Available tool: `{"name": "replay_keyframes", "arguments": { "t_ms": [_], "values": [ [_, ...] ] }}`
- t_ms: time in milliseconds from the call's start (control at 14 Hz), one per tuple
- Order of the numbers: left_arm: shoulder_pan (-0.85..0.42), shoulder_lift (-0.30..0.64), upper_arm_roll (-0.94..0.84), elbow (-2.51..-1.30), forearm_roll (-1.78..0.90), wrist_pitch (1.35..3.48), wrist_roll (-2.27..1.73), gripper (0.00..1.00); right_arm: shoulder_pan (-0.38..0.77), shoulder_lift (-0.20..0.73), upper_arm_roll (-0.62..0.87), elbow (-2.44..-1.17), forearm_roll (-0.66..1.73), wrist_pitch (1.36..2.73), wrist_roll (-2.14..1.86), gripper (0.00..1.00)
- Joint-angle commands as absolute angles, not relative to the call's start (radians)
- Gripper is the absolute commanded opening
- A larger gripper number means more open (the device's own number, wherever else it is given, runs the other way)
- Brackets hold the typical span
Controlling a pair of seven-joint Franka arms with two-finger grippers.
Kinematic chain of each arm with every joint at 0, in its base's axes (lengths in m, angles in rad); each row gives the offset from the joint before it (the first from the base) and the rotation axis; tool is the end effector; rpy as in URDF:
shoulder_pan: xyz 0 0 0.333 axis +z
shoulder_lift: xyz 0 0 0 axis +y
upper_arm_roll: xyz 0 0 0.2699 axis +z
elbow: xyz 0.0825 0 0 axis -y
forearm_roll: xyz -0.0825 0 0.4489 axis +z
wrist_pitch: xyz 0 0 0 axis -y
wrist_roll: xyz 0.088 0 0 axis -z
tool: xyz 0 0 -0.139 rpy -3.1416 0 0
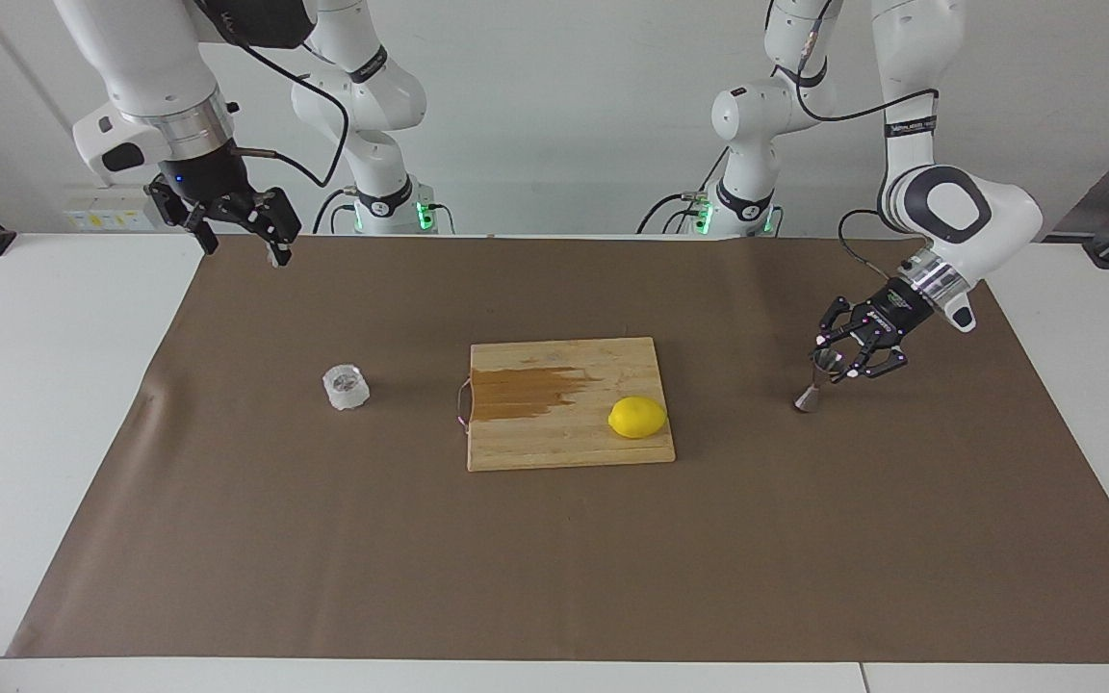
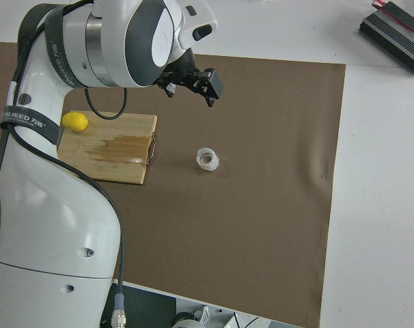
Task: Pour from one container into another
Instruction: 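Close the left gripper around the small metal cup, then carry the metal cup with the left gripper over the cutting board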
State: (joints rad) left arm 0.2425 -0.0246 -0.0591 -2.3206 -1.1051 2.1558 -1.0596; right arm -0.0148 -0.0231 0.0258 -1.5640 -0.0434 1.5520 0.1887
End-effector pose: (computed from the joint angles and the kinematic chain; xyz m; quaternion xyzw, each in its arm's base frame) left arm 0.5604 0.0429 0.2465 0.5043 0.7546 -0.2301 0.3511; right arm 0.6120 0.0008 0.5627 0.9958 -0.0892 0.0077 0.0213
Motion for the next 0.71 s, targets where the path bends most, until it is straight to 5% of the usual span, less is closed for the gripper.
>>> {"name": "replay_keyframes", "arguments": {
  "t_ms": [0,643],
  "values": [
    [0.230,-0.037,-0.063,-2.252,-1.121,2.077,-1.114,0.00,-0.029,-0.028,0.029,-1.560,-0.012,1.539,0.164,1.00],
    [-0.089,-0.006,-0.066,-2.135,-1.172,2.189,-1.482,0.00,-0.029,-0.028,0.029,-1.560,-0.012,1.539,0.163,1.00]
  ]
}}
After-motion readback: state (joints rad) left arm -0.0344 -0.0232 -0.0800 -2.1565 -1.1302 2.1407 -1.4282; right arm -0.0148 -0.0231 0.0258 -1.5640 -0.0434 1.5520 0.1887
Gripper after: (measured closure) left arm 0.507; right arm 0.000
